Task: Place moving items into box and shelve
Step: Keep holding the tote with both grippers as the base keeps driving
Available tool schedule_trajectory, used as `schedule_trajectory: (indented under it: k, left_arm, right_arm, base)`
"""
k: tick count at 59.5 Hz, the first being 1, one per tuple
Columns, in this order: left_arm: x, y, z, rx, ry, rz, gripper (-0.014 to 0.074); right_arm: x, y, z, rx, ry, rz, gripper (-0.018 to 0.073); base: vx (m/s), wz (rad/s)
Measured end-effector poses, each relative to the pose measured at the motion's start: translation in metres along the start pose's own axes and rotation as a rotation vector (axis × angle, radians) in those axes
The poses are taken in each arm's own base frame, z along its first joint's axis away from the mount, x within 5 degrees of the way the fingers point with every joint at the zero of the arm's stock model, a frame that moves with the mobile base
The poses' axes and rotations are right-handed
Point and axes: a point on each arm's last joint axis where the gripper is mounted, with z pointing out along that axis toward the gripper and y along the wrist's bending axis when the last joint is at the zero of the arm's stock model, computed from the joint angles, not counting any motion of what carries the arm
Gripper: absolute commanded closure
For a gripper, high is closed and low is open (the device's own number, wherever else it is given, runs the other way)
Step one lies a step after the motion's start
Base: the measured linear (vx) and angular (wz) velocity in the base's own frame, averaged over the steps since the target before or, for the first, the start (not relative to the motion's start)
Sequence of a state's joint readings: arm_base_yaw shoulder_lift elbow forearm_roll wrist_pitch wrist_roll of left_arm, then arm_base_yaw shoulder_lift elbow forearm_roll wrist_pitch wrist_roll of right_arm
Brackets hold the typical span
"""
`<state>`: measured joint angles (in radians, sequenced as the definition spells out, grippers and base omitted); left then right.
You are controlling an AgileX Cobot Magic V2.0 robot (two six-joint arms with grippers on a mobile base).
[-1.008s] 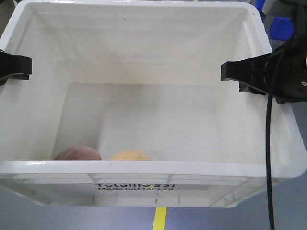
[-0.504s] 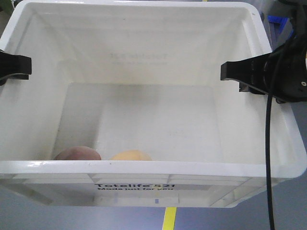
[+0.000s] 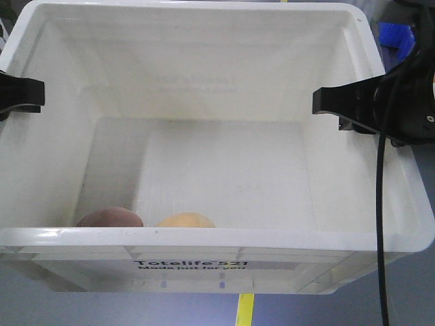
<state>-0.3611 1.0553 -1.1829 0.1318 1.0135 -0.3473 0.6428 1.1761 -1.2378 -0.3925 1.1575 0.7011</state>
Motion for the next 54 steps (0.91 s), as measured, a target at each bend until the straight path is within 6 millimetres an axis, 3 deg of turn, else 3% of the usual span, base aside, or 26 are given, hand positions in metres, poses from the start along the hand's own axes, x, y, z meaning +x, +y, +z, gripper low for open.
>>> schedule_trajectory:
  k: [54]
  left_arm:
    - [0.0, 0.0001, 0.0, -0.001, 0.0, 0.0, 0.053]
  right_arm:
    - [-0.0001, 0.0001, 0.0, -0.001, -0.001, 0.0, 0.0432]
  base:
    - [0.4, -0.09]
